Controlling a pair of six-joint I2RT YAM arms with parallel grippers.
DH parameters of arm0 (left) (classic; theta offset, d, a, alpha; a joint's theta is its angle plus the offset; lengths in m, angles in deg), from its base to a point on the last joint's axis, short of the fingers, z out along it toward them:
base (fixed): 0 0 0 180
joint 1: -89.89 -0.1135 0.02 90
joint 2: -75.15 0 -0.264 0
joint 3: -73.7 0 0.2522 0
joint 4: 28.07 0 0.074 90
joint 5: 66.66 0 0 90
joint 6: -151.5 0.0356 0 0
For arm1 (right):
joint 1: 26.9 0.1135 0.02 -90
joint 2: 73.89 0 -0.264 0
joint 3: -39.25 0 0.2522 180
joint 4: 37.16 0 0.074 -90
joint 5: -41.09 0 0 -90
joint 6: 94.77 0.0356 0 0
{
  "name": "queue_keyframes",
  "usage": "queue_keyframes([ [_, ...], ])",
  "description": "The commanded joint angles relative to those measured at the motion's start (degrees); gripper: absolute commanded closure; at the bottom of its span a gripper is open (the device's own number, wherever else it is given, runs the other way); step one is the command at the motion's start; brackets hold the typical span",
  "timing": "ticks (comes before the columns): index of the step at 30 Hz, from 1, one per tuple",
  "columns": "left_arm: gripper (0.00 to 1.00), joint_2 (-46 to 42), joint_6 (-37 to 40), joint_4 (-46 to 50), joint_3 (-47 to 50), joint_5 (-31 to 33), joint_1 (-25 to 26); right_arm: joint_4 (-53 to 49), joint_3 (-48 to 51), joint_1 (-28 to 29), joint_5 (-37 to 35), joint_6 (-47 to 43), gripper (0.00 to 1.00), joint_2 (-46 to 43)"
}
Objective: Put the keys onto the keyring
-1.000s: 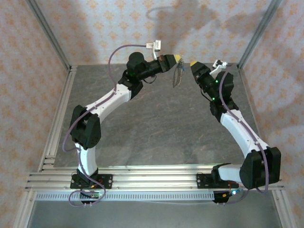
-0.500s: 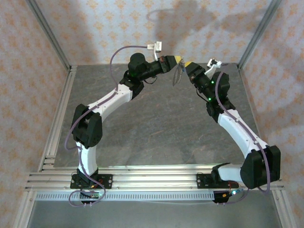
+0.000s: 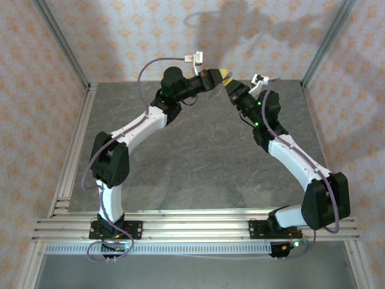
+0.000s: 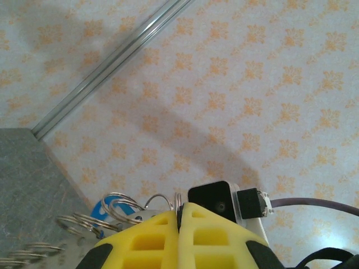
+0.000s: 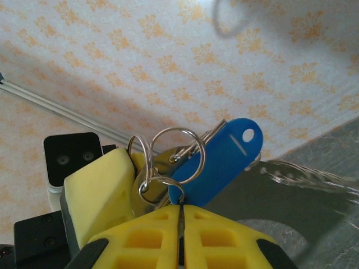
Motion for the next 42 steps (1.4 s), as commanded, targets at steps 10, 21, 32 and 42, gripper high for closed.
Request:
queue_keyframes([
  [10,1.0,-1.31,1.11,-2.55,-1.33,0.53,0.43,-8.69,2.49,-6.53,0.6,-2.71,0.77,-11.97],
  [21,1.0,-1.13,-2.6,-3.74,-3.61,0.07,0.43,-3.58,-6.5,-7.23,4.01,-0.03,0.66,-4.76],
  [32,1.0,-4.37,-5.98,-6.59,0.44,3.85,0.38,10.08,-7.75,-6.9,5.1,8.52,0.64,2.5],
  [42,1.0,-4.56,-6.33,-7.01,0.69,3.66,0.57,8.07,-9.72,-4.34,5.08,6.87,0.65,4.19],
])
